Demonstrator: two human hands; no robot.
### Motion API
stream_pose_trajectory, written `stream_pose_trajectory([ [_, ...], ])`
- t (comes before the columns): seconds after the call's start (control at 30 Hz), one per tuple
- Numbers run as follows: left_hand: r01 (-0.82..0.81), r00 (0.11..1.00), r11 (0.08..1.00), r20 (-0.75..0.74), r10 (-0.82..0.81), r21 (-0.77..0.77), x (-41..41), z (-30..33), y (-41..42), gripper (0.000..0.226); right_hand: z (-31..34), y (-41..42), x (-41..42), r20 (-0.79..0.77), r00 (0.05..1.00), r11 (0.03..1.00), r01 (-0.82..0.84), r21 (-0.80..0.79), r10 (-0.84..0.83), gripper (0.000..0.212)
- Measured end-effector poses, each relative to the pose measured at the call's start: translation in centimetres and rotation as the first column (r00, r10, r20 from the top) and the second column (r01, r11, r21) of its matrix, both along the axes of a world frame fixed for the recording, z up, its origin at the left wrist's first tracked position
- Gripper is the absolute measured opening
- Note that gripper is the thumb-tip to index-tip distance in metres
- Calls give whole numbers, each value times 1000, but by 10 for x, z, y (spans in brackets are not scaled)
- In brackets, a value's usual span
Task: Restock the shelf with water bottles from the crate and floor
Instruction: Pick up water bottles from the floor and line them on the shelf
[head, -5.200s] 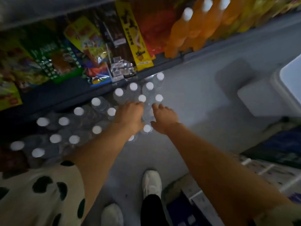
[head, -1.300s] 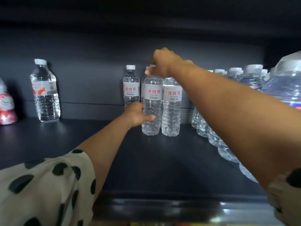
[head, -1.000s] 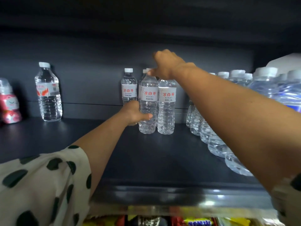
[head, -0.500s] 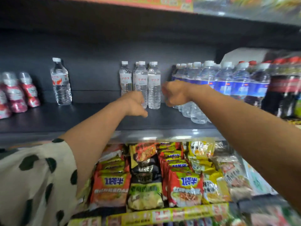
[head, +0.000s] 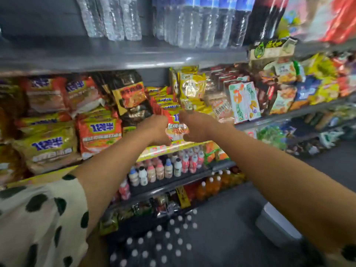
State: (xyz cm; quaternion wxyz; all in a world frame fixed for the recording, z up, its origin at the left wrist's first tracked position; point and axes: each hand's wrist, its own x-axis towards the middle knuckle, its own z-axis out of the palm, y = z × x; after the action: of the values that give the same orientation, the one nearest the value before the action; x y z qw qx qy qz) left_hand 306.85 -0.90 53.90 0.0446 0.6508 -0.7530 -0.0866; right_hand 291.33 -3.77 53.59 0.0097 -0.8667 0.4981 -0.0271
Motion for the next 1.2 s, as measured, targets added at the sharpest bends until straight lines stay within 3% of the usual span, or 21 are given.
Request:
stream_pose_trajectory([
  [0.13,16,995,983,-96,2,185,-20,-93,-15,43,-97,-6,-30,-28,998,990,55,131,-51,55],
  [0.23,53,992,949,-124,-15,311,-40,-175,-30,38,-183,-19,-50,-30,996,969,84,233,-79,64],
  [0.37,76,993,925,-112,-36,373,-67,-293,-51,30,-309,-40,-73,-54,989,924,150,352,-140,45],
  [0.5,73,990,911,-138,-17,405,-90,-413,-69,30,-433,-55,-94,-61,982,868,189,459,-181,58],
  [0.67,70,990,869,-143,1,489,-114,-583,-89,36,-602,-69,-111,-91,967,787,247,565,-239,55],
  [0.8,62,994,837,-108,-3,544,-123,-684,-94,53,-716,-72,-113,-155,957,736,288,612,-245,58],
  [1.0,19,999,819,-44,8,573,-120,-780,-92,48,-829,-73,-102,-278,937,714,341,612,-210,68],
  [1.2,-1,999,845,-37,24,535,-112,-815,-88,49,-867,-79,-94,-303,941,783,302,543,-152,59],
])
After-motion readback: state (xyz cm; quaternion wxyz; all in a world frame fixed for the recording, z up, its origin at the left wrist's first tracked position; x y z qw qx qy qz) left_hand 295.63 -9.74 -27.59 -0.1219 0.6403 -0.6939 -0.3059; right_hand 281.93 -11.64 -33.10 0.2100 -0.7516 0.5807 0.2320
